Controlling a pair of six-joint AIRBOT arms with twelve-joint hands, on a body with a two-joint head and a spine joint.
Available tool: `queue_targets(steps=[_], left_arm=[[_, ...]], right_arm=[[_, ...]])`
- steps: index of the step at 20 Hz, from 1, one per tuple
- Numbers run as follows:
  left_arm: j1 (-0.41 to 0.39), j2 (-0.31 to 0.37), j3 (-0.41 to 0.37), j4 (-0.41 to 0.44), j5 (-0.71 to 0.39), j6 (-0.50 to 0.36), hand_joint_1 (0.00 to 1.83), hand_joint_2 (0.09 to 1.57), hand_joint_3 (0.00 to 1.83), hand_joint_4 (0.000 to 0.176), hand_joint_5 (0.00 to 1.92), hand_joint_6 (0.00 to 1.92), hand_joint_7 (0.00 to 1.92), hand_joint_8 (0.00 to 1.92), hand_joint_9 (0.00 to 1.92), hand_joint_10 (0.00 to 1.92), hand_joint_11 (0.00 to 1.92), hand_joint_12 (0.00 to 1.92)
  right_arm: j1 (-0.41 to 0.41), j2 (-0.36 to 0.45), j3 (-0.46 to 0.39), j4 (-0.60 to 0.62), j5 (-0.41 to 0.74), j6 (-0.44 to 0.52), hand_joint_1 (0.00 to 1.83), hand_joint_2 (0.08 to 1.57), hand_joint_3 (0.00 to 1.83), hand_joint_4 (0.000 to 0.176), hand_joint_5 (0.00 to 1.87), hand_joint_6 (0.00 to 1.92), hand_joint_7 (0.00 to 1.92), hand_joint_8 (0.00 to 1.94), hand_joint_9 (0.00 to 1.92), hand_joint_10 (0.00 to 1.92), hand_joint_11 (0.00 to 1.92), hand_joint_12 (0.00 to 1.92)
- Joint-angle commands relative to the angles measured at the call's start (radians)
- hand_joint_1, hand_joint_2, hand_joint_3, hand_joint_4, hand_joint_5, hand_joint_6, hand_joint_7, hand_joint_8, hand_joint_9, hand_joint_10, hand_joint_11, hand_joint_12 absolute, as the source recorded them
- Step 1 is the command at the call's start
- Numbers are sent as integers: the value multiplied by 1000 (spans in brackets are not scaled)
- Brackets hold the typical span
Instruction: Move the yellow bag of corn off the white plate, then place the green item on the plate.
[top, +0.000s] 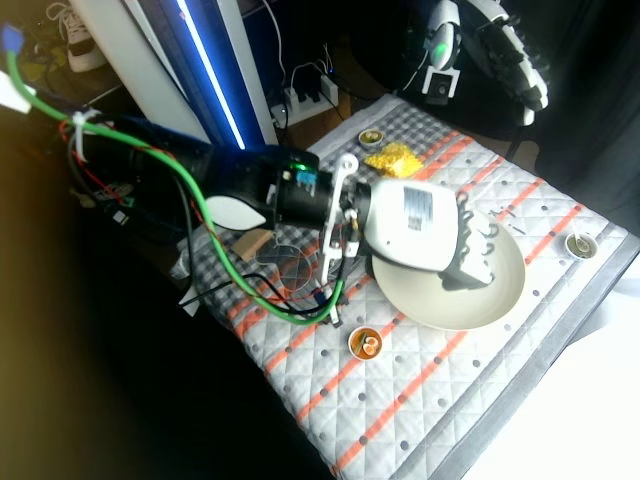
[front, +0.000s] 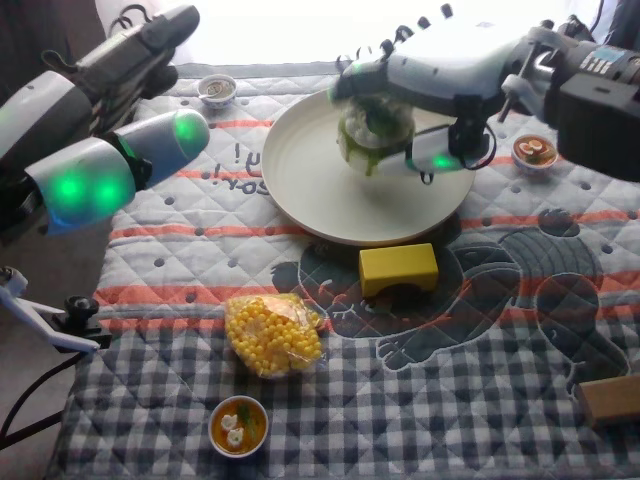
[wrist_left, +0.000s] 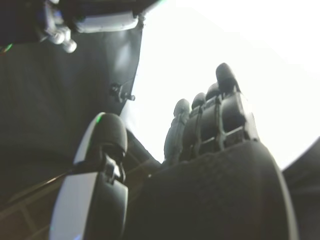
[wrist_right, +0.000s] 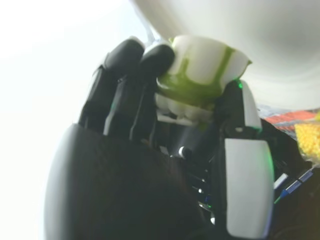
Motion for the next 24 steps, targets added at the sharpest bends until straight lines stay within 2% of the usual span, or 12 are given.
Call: queue_targets(steps=[1,3,6,10,11,13,16,18,21,22,23,24], left_arm=[[-9,-3,3,16,-125,-11,544,1319,0,7,92,1,0,0,0,0,0,380],[-9,-3,4,15,-127,-16,567,1309,0,22,88,0,0,0,0,0,0,389],[-9,-2,7,13,-134,-23,690,1240,0,13,95,3,0,0,0,0,0,456],[-10,5,5,-1,-164,-25,696,1238,2,26,34,0,0,0,0,0,0,450],[-9,11,0,-9,-180,-27,665,1245,5,25,8,0,0,0,0,0,0,441],[-6,20,-6,-16,-206,-40,621,1255,1,43,0,0,0,0,0,0,0,43],[16,58,-33,-52,-316,-48,423,1299,16,76,0,0,0,0,0,0,0,0],[36,98,-58,-64,-379,-48,242,1284,8,122,0,0,0,0,0,0,0,0],[73,94,-41,-89,-447,-125,340,1290,7,94,0,0,0,0,0,0,0,0],[87,93,-39,-94,-462,-136,311,1311,15,94,0,0,0,0,0,0,0,0],[96,94,-43,-98,-477,-137,355,1315,15,95,0,0,0,0,0,0,0,0],[103,94,-47,-98,-493,-137,373,1299,6,134,0,0,0,0,0,0,0,0]], right_arm=[[10,-2,5,4,103,-2,657,1285,0,72,22,7,41,5,52,195,0,1184],[9,-2,2,10,101,-2,390,1184,0,74,0,0,1,0,11,125,0,1286],[10,11,-55,9,126,-18,391,1139,0,48,0,0,0,0,0,0,0,73],[33,209,-227,2,277,-50,245,1053,0,87,0,0,0,0,0,0,0,690],[34,257,-273,-2,329,-51,296,1077,1,123,0,0,0,0,0,0,0,750],[25,339,-344,-6,424,-50,235,1123,4,115,0,0,0,0,0,0,0,1067],[-29,488,-463,-8,564,-51,288,1210,0,62,0,0,0,0,0,0,0,77],[-83,561,-523,1,670,-51,338,1200,0,63,0,0,0,0,0,0,0,2],[-204,605,-577,40,823,-51,319,1158,0,54,0,0,0,0,0,0,0,0],[-248,608,-586,57,869,-51,345,1163,0,111,0,0,0,0,0,0,0,0],[-296,611,-597,76,922,-51,464,1145,0,102,0,0,0,0,0,0,0,0],[-335,618,-611,93,970,-51,460,1147,0,95,0,0,0,0,0,0,0,0]])
